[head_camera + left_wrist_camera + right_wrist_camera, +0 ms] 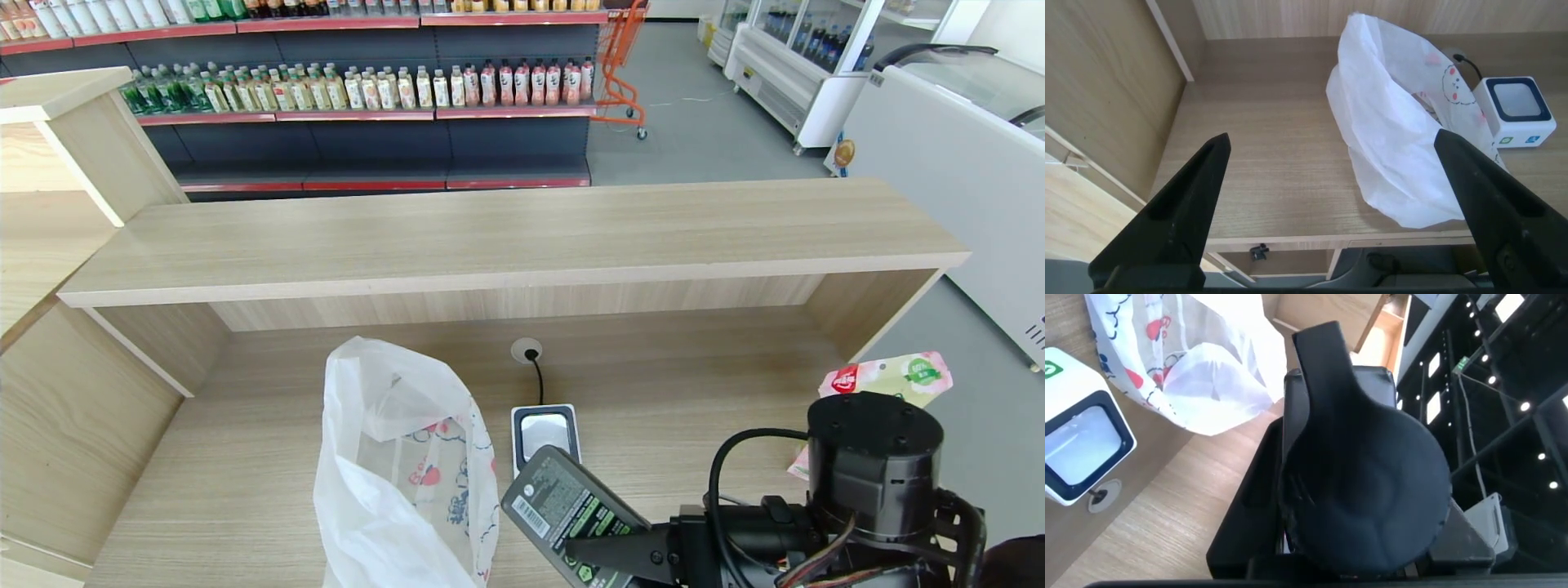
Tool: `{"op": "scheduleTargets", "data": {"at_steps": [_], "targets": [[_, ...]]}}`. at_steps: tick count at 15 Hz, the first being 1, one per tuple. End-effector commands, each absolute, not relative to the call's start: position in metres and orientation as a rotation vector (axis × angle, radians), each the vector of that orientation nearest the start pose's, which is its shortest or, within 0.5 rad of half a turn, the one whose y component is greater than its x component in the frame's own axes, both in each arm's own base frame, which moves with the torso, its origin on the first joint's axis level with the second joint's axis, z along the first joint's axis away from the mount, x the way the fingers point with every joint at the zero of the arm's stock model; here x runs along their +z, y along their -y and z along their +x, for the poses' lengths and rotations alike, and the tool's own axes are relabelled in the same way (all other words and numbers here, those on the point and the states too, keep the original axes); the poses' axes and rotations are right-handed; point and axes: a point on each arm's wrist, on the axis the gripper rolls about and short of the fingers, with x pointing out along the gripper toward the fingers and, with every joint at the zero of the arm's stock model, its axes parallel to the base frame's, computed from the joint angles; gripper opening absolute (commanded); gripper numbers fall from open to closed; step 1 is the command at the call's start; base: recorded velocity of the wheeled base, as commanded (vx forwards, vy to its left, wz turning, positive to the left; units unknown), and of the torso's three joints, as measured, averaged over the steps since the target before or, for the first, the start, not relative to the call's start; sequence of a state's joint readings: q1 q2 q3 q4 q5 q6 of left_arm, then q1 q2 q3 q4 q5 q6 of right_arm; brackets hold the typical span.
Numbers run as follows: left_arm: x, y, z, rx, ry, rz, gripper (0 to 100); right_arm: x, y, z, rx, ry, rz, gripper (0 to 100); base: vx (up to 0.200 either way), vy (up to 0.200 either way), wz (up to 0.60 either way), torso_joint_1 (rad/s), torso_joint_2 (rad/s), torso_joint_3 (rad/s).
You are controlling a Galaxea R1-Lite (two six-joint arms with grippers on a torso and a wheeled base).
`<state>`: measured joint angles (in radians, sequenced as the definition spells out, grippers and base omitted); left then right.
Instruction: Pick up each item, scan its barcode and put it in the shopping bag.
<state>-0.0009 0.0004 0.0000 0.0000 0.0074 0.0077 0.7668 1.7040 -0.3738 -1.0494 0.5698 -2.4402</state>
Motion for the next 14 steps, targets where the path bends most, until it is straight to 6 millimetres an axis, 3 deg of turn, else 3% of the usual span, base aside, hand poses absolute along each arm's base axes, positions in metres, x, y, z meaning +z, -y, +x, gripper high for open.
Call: {"op": "scheduleTargets", "data": {"at_steps": [1,8,10,12,14], "targets": [[0.075,0.000,-0.023,0.008,0.000,0.008,100,0.121,-0.180,0.171,0.913,1.435,-1.998,0,0.000,0.000,0.00,0.000,0.00,0.000],[0.075,0.000,-0.023,0.006,0.000,0.008,100,0.125,-0.178,0.168,0.898,1.441,-1.995,0,0.000,0.000,0.00,0.000,0.00,0.000],[0.075,0.000,-0.023,0.008,0.000,0.008,100,0.130,-0.187,0.168,0.897,1.463,-1.963,0,0.000,0.000,0.00,0.000,0.00,0.000],[0.075,0.000,-0.023,0.008,0.000,0.008,100,0.138,-0.186,0.167,0.937,1.357,-1.848,0,0.000,0.000,0.00,0.000,0.00,0.000],[0.075,0.000,-0.023,0.006,0.000,0.008,100,0.144,-0.179,0.166,1.001,1.068,-1.661,0,0.000,0.000,0.00,0.000,0.00,0.000]]}}
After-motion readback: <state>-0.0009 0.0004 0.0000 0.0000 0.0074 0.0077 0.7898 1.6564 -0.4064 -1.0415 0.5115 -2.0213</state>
